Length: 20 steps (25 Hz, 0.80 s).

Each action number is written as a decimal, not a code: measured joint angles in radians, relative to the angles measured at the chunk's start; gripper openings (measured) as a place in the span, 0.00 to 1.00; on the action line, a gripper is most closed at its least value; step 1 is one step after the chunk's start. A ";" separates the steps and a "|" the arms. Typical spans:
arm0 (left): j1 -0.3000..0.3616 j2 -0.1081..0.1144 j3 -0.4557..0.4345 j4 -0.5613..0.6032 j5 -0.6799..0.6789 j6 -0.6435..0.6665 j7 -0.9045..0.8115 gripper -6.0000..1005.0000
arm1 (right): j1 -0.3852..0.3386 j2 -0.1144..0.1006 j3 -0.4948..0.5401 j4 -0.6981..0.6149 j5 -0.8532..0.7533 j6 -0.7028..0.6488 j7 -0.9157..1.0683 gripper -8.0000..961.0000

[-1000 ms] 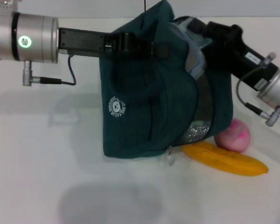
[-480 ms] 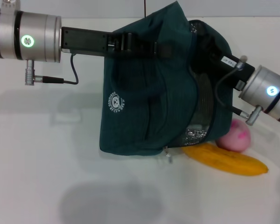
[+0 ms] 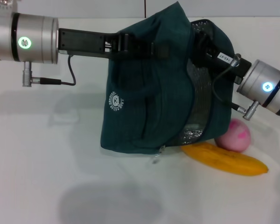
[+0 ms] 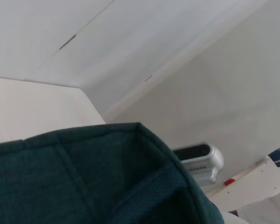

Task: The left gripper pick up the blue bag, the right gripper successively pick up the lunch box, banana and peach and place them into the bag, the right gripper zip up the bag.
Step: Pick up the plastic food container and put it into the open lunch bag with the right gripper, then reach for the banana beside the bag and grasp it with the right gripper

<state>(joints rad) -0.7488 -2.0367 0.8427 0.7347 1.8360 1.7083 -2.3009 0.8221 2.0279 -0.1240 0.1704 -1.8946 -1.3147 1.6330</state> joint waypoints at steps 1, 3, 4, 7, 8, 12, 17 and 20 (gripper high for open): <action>0.000 0.001 -0.001 0.000 0.000 -0.001 0.000 0.07 | -0.006 0.000 0.004 -0.007 0.000 -0.004 -0.024 0.18; 0.000 0.003 -0.001 0.000 0.000 -0.004 0.001 0.07 | -0.010 0.000 0.005 -0.015 0.000 -0.005 -0.032 0.21; 0.000 0.003 -0.002 0.000 0.000 -0.007 0.003 0.07 | -0.012 0.000 0.005 -0.020 0.000 -0.005 -0.034 0.23; 0.000 0.004 -0.004 0.000 0.000 -0.026 0.011 0.07 | -0.025 0.000 0.004 -0.046 0.000 -0.010 -0.040 0.29; 0.000 0.004 -0.004 0.000 0.000 -0.032 0.012 0.07 | -0.027 0.000 0.003 -0.048 0.000 -0.012 -0.042 0.32; 0.000 0.007 -0.004 0.000 0.002 -0.049 0.013 0.07 | -0.046 -0.002 -0.004 -0.059 0.000 -0.052 -0.060 0.45; 0.001 0.008 -0.004 0.000 0.005 -0.068 0.015 0.07 | -0.114 -0.003 0.001 -0.114 0.005 -0.232 -0.069 0.50; 0.006 0.008 -0.004 0.000 0.005 -0.071 0.015 0.07 | -0.158 -0.005 0.005 -0.150 0.012 -0.357 -0.076 0.51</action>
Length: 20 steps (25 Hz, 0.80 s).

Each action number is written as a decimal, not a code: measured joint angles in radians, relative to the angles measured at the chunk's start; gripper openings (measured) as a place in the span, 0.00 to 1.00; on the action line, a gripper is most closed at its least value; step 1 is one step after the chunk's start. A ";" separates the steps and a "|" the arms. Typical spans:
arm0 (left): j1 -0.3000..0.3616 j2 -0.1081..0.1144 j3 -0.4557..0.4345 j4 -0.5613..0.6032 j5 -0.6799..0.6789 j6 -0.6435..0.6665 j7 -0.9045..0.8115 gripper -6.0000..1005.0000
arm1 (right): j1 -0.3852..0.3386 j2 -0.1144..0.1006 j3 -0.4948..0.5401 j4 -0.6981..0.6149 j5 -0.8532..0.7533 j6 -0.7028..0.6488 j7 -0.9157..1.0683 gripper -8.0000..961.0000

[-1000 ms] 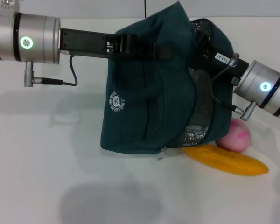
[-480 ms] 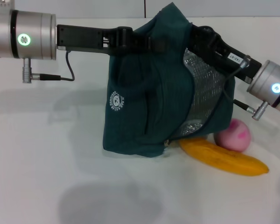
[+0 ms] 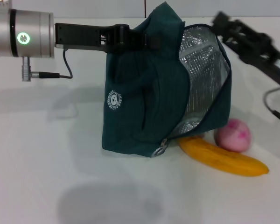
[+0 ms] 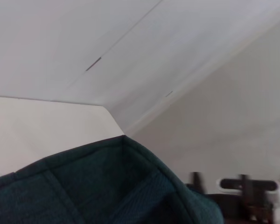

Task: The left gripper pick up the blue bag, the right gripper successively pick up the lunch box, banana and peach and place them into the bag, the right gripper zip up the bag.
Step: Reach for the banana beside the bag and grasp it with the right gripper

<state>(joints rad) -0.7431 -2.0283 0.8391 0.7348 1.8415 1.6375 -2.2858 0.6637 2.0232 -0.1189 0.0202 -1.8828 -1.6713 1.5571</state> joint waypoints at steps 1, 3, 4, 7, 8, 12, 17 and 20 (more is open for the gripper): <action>0.002 0.000 0.000 0.000 -0.001 -0.004 0.000 0.07 | -0.011 0.000 0.001 -0.011 0.002 -0.028 -0.010 0.50; 0.004 0.000 0.000 0.000 -0.002 -0.008 0.000 0.07 | -0.046 -0.001 0.004 -0.035 0.018 -0.095 -0.056 0.50; 0.005 0.000 0.000 0.000 -0.002 -0.009 0.000 0.07 | -0.059 -0.001 0.004 -0.041 0.027 -0.113 -0.076 0.49; 0.011 0.000 0.000 0.000 -0.003 -0.010 0.001 0.07 | -0.125 -0.003 0.004 -0.067 0.106 -0.148 -0.169 0.49; 0.013 0.000 0.000 0.000 -0.004 -0.010 0.002 0.07 | -0.142 -0.003 0.004 -0.071 0.127 -0.150 -0.189 0.48; 0.020 -0.001 0.000 0.000 -0.004 -0.013 0.010 0.07 | -0.213 -0.007 0.005 -0.075 0.205 -0.129 -0.261 0.48; 0.021 -0.002 0.000 -0.013 -0.004 -0.016 0.011 0.07 | -0.284 -0.001 0.041 -0.061 0.301 -0.046 -0.290 0.47; 0.020 -0.002 0.000 -0.015 -0.005 -0.020 0.011 0.07 | -0.314 -0.002 0.042 -0.055 0.331 -0.024 -0.343 0.47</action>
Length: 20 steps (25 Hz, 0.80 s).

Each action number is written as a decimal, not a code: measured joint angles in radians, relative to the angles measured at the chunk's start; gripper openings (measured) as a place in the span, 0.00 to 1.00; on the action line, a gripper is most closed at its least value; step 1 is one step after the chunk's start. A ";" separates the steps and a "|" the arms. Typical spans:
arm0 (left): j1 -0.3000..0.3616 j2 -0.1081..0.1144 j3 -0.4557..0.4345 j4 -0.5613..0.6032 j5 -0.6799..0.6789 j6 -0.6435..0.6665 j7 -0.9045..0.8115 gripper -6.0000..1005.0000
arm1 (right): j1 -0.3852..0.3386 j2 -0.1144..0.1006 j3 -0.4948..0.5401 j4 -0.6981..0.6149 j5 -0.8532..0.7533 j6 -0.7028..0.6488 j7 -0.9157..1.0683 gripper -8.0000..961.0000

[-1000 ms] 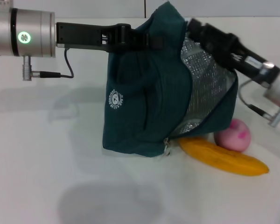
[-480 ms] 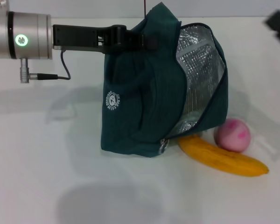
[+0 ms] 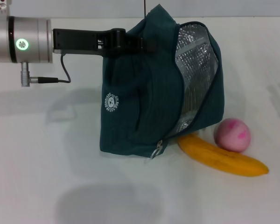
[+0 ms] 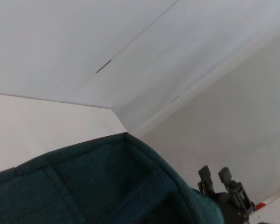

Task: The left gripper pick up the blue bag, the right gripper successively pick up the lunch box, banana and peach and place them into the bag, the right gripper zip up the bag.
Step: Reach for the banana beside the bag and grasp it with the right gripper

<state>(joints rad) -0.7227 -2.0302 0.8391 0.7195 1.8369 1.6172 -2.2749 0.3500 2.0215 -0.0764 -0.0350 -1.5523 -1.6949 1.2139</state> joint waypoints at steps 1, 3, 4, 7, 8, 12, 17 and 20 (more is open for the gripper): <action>0.002 0.001 0.000 0.000 0.000 0.000 0.000 0.07 | -0.008 -0.002 0.000 -0.002 0.001 0.001 -0.021 0.47; 0.005 0.002 0.000 -0.001 0.000 -0.001 0.001 0.07 | -0.022 -0.005 -0.001 -0.014 0.001 0.000 -0.077 0.47; 0.007 0.002 0.000 -0.001 0.000 -0.001 0.002 0.07 | -0.030 -0.005 -0.003 -0.021 0.001 -0.004 -0.115 0.47; 0.008 0.002 0.000 -0.002 0.000 -0.003 0.012 0.07 | -0.048 -0.005 -0.013 -0.026 -0.007 -0.045 -0.212 0.47; 0.008 0.002 0.000 -0.002 0.000 -0.004 0.016 0.07 | -0.050 -0.005 -0.021 -0.029 -0.015 -0.067 -0.224 0.47; 0.007 0.002 0.000 -0.002 0.000 -0.006 0.024 0.07 | -0.045 -0.011 -0.145 -0.131 -0.091 -0.277 -0.245 0.48; 0.013 0.010 -0.001 -0.002 0.000 -0.018 0.030 0.07 | -0.034 -0.010 -0.264 -0.378 -0.098 -0.457 -0.013 0.48; 0.016 0.013 -0.012 -0.003 0.000 -0.024 0.031 0.07 | -0.028 -0.009 -0.327 -0.490 -0.100 -0.453 0.108 0.49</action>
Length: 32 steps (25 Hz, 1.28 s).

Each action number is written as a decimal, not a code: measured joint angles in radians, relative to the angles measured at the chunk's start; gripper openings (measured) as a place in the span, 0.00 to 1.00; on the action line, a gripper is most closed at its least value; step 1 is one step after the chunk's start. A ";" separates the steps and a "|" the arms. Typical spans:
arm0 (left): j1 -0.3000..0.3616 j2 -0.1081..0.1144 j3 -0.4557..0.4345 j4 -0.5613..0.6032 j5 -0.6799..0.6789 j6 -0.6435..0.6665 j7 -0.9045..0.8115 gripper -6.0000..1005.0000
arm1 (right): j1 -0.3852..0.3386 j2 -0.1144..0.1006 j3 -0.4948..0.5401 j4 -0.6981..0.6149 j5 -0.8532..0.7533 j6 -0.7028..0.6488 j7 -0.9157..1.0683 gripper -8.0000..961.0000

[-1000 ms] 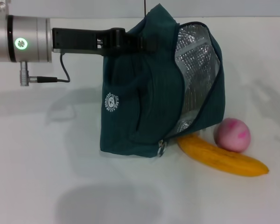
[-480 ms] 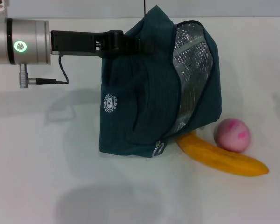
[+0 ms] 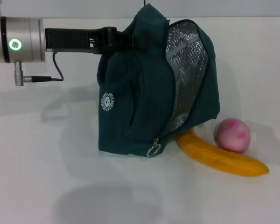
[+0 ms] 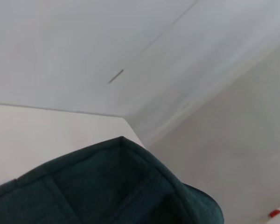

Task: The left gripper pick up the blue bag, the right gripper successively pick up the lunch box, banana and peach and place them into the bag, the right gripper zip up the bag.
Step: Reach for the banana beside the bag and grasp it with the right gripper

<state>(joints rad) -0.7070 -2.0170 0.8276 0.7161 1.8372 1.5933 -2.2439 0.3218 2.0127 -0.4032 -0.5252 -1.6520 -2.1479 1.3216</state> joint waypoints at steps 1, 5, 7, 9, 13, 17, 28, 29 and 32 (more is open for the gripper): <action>0.000 0.001 -0.007 -0.003 0.000 -0.001 0.002 0.07 | 0.004 -0.001 -0.017 -0.035 -0.001 0.003 0.031 0.50; 0.000 0.003 -0.010 -0.007 0.000 -0.002 0.009 0.07 | 0.018 0.003 -0.059 -0.157 -0.003 0.031 0.157 0.57; -0.001 0.003 -0.011 -0.007 0.000 -0.003 0.009 0.07 | 0.024 0.002 -0.126 -0.237 -0.012 0.070 0.222 0.62; -0.001 0.003 -0.011 -0.008 0.000 -0.004 0.009 0.07 | 0.028 0.000 -0.235 -0.345 -0.043 0.143 0.313 0.66; -0.003 0.004 -0.012 -0.008 0.000 -0.005 0.011 0.07 | 0.043 -0.002 -0.450 -0.553 -0.137 0.264 0.506 0.75; -0.004 0.004 -0.013 -0.008 0.000 -0.006 0.013 0.07 | 0.102 -0.001 -0.576 -0.706 -0.258 0.296 0.699 0.84; -0.014 0.003 -0.013 -0.008 -0.005 -0.028 0.015 0.07 | 0.379 -0.001 -0.720 -0.695 -0.523 0.257 1.073 0.88; -0.015 0.004 -0.013 -0.007 -0.007 -0.030 0.015 0.07 | 0.400 -0.002 -0.722 -0.673 -0.538 0.255 1.084 0.88; -0.016 0.013 -0.013 -0.007 -0.019 -0.045 0.016 0.07 | 0.474 -0.002 -0.719 -0.580 -0.585 0.253 1.101 0.88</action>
<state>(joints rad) -0.7232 -2.0044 0.8145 0.7093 1.8185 1.5482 -2.2283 0.7963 2.0104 -1.1225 -1.1054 -2.2367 -1.8948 2.4222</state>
